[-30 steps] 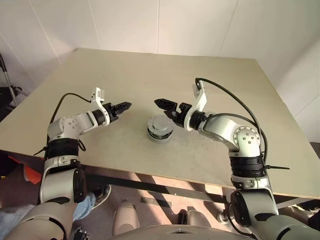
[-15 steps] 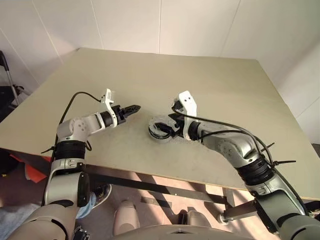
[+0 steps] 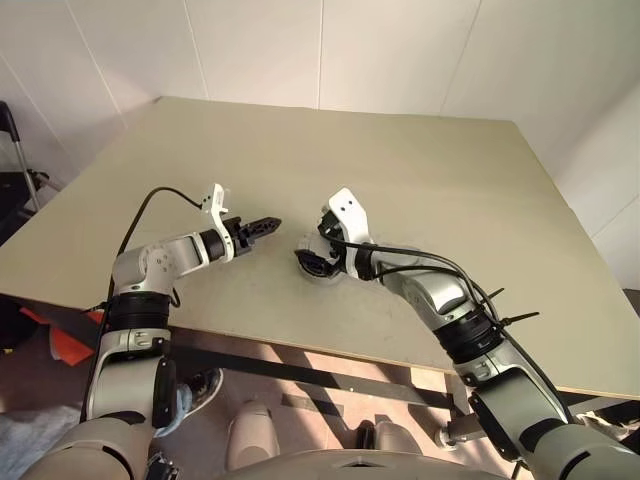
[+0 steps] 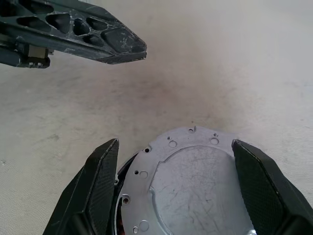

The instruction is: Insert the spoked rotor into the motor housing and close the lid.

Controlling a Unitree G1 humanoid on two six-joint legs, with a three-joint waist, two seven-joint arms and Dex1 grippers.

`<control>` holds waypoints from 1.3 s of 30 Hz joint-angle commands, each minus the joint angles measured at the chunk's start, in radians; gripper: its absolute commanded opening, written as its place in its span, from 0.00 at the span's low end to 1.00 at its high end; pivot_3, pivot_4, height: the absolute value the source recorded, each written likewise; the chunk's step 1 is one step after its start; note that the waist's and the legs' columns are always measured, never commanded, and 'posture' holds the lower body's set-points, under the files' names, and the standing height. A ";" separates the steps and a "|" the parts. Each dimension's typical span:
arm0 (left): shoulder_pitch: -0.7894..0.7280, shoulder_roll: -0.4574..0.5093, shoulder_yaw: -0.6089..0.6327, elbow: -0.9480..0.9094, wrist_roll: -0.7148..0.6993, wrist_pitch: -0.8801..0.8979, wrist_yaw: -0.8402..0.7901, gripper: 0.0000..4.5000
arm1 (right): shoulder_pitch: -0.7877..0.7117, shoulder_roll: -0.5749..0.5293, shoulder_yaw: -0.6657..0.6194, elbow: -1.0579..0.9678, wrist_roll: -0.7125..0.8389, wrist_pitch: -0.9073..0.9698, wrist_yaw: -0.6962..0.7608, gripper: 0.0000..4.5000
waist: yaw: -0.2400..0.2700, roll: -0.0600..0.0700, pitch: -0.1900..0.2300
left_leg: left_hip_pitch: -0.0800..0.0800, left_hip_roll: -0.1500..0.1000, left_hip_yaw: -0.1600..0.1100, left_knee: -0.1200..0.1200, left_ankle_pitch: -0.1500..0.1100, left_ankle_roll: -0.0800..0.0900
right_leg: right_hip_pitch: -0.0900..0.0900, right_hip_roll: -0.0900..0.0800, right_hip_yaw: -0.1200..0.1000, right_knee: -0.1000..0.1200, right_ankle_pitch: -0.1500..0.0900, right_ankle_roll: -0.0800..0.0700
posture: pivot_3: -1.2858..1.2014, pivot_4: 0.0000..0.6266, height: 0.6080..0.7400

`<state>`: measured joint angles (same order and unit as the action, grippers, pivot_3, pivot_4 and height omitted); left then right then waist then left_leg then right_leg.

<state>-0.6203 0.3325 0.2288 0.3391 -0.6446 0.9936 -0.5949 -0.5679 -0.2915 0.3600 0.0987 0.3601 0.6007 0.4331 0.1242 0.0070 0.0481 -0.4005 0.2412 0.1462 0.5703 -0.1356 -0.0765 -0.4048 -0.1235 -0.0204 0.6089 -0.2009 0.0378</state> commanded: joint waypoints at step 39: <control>0.003 -0.008 0.008 -0.036 -0.003 0.017 0.014 0.53 | 0.056 0.043 -0.140 -0.032 -0.152 -0.007 0.095 0.70 | 0.000 0.000 0.000 | 0.008 0.000 0.000 -0.001 0.000 0.001 | 0.007 0.000 0.001 0.000 0.000 -0.001 | 0.52 0.00 1.00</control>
<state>-0.6060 0.3189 0.2274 0.3212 -0.6413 1.0165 -0.5794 -0.5025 -0.2362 0.2620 0.1164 0.1955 0.5946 0.5224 0.1241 0.0071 0.0482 -0.3925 0.2414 0.1465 0.5698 -0.1360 -0.0759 -0.3982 -0.1234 -0.0198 0.6087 -0.2006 0.0371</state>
